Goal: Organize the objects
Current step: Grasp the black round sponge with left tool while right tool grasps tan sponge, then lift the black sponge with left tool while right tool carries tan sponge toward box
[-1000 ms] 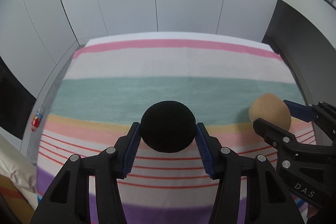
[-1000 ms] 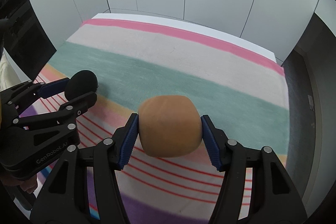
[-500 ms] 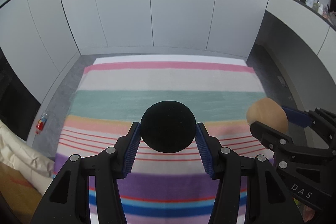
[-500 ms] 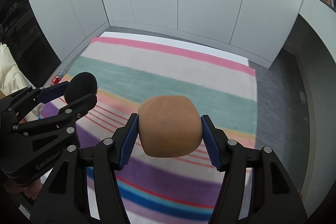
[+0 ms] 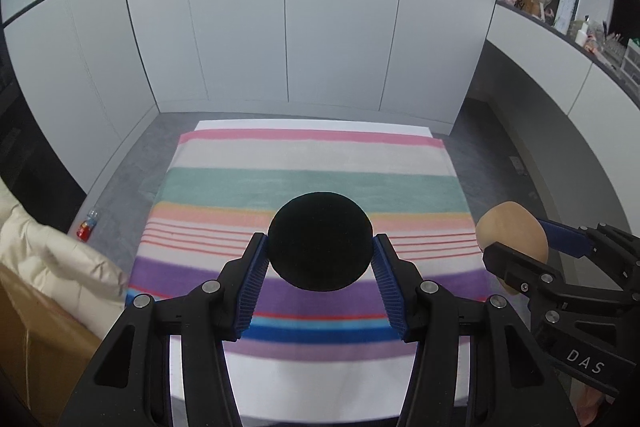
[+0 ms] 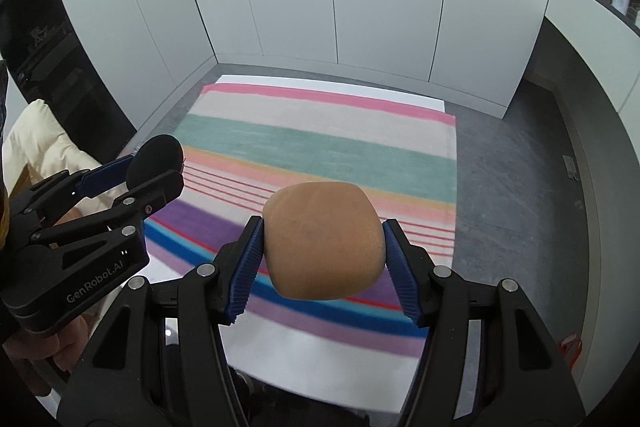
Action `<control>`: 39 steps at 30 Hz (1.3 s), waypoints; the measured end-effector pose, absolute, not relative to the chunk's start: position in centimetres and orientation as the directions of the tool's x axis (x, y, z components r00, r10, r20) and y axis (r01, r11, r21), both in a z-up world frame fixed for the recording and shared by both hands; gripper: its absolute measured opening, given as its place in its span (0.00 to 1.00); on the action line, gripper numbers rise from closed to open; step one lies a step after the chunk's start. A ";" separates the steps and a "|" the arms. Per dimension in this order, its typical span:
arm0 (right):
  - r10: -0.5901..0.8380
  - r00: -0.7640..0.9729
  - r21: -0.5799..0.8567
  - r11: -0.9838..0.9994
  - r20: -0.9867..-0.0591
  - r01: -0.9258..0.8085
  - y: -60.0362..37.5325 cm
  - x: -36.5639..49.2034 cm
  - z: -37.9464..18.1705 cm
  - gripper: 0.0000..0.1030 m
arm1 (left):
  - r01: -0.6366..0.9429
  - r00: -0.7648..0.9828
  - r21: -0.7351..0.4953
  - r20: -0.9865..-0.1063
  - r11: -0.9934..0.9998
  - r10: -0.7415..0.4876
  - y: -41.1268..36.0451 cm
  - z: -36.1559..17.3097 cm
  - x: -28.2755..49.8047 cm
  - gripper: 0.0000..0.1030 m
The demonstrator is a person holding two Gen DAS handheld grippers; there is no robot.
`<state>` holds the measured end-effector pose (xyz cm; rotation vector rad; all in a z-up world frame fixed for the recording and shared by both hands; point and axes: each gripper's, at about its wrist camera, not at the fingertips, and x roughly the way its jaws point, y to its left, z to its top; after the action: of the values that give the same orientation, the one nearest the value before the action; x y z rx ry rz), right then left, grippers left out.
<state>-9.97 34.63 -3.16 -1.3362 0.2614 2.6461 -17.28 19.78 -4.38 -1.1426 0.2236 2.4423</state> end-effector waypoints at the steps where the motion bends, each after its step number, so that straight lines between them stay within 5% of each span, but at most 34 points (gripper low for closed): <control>1: 0.069 -0.587 0.081 -0.971 -0.807 -0.226 34.5 -9.5 -2.9 0.60 | -0.447 -0.569 -0.038 -0.759 -0.894 0.317 19.5 -4.1 -16.7 0.53; 14: 0.074 -0.620 0.048 -0.983 -0.781 -0.179 32.3 -5.8 -0.7 0.60 | -0.429 -0.609 -0.066 -0.715 -0.901 0.343 16.4 -1.7 -11.4 0.53; 39: 0.004 -0.650 0.047 -0.997 -0.760 -0.062 26.0 -10.0 -1.0 0.60 | -0.273 -0.665 -0.127 -0.691 -0.954 0.283 7.1 -2.6 -13.9 0.53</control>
<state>-9.97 26.04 -0.96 -1.2986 0.1071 2.8189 -13.86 7.12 -2.60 -1.0894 -0.0185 2.6185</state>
